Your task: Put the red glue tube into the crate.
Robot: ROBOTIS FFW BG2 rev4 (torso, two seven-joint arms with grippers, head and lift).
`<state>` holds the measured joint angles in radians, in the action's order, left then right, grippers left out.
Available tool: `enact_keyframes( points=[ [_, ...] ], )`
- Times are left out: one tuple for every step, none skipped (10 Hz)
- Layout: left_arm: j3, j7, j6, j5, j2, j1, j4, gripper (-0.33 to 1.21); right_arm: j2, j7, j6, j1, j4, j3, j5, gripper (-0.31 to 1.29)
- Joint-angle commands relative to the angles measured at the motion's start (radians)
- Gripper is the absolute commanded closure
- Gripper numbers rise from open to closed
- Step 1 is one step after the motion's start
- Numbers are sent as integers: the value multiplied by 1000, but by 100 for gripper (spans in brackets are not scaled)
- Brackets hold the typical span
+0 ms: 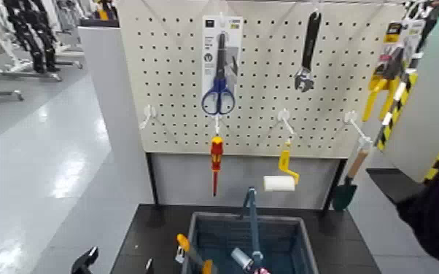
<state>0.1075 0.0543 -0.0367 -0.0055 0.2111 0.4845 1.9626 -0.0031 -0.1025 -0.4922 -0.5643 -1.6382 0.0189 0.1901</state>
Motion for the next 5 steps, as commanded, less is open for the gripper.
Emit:
enact_keyframes(
  points=[
    [5, -1, 6, 18, 8, 6, -1, 9, 107, 6, -5, 0, 0, -2, -11, 17],
    [6, -1, 9, 18, 8, 5, -1, 10, 107, 6, 0, 0, -3, -4, -20, 17],
    [8, -2, 11, 18, 11, 5, -1, 10, 107, 7, 17, -3, -17, -8, -38, 17],
    [11, -2, 12, 18, 14, 3, 1, 10, 107, 26, 24, -6, -25, -5, -51, 17],
    [11, -2, 14, 18, 16, 2, 1, 10, 107, 38, 37, -11, -32, -4, -55, 17]
  ],
)
